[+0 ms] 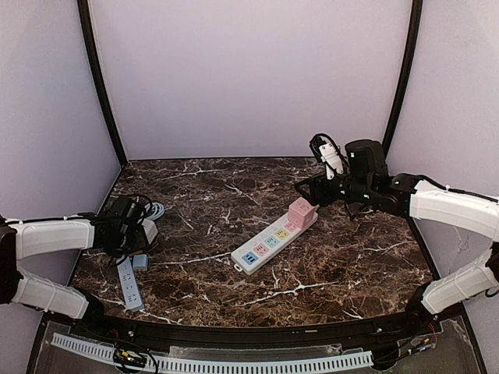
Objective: Insert the plug
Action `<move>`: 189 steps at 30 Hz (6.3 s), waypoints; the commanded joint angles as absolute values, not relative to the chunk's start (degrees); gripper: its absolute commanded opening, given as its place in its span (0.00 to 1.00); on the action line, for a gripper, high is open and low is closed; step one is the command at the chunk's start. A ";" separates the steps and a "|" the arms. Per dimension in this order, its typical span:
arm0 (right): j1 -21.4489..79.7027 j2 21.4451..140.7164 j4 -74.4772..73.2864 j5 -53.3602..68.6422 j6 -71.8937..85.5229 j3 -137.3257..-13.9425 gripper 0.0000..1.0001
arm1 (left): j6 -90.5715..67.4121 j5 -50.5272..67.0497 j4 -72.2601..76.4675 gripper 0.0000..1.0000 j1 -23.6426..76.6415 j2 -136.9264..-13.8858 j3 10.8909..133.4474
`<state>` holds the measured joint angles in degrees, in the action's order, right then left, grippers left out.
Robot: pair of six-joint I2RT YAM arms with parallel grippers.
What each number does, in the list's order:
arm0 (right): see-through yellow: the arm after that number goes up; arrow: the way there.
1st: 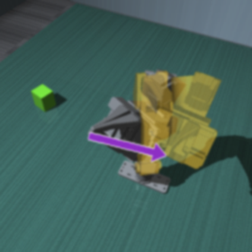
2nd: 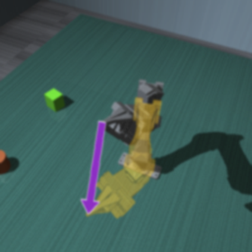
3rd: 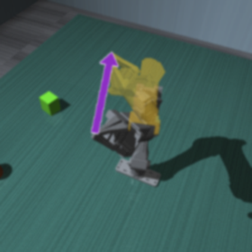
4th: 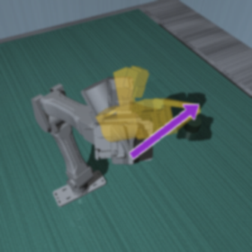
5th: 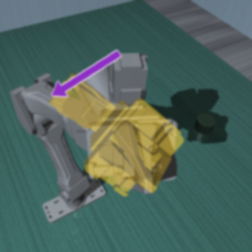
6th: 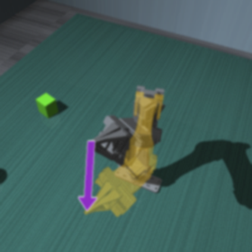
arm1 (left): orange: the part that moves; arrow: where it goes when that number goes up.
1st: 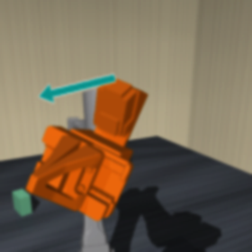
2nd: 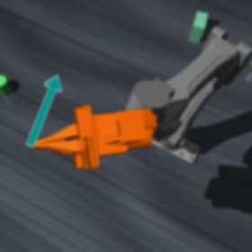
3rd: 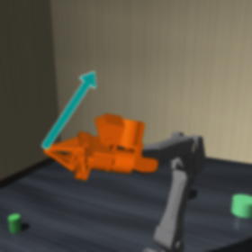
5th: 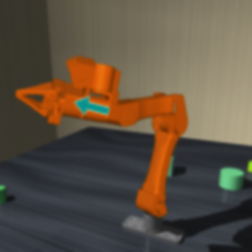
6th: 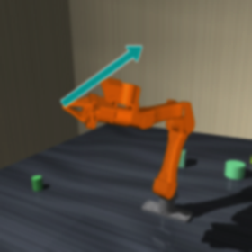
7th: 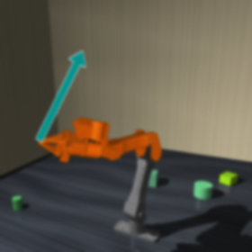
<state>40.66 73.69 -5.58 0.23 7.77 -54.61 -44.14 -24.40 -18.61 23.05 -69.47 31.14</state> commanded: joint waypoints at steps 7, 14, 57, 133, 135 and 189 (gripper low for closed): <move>41.11 73.80 -3.88 0.38 7.62 -53.87 0.61 | -43.82 -26.16 -19.93 0.60 23.26 -74.86 32.74; 41.19 73.79 -4.00 0.77 7.60 -53.77 0.61 | -43.61 -26.68 -17.61 0.53 23.20 -75.13 31.92; 50.51 80.55 3.27 14.58 0.71 -54.38 0.63 | -26.99 25.14 -0.75 0.26 25.10 -72.64 41.48; 59.67 109.07 2.28 -0.22 -12.55 -75.59 0.27 | -39.49 33.63 28.97 0.24 35.68 -86.99 39.44; 59.63 109.01 2.20 -0.24 -12.45 -75.59 0.21 | -39.51 33.74 28.88 0.30 35.68 -87.02 39.46; 51.29 102.31 -32.05 -1.18 6.21 -76.24 0.00 | -22.32 -3.49 33.83 0.96 35.69 -76.56 27.47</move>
<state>51.57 99.68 -31.42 -3.73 6.26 -74.67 -23.03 -2.72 32.51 35.53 -78.59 29.02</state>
